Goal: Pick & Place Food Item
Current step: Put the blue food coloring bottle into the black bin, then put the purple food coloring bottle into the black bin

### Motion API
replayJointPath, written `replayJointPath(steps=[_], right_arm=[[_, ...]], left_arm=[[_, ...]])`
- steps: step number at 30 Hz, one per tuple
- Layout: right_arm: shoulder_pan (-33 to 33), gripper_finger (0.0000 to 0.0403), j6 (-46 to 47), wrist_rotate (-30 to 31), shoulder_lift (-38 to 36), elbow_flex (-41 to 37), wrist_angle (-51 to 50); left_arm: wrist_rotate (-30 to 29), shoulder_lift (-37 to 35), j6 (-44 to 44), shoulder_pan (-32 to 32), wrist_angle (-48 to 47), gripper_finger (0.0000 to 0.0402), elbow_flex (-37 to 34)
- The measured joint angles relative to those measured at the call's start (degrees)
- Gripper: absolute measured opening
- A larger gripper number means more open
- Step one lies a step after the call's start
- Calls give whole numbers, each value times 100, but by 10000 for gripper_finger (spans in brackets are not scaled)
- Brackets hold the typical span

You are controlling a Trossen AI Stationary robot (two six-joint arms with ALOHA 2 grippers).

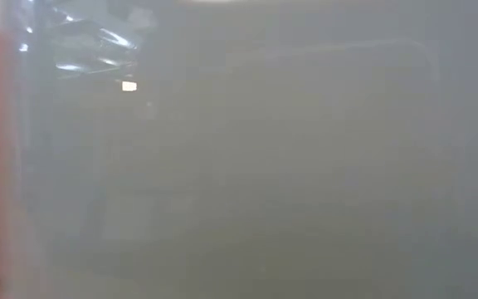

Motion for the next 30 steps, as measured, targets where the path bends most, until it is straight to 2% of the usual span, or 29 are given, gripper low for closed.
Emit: replayJointPath(steps=[12,19,23,30], right_arm=[[281,47,1315,-885,1297,335,21],[206,53,1719,-1371,1553,364,313],[157,85,1614,-1505,1573,366,548],[123,165,1564,-1501,1573,366,882]], left_arm=[[9,0,-6,0,210,209,0],[14,0,-13,0,211,209,0],[12,0,-13,-2,207,209,0],[11,0,-2,0,207,209,-2]])
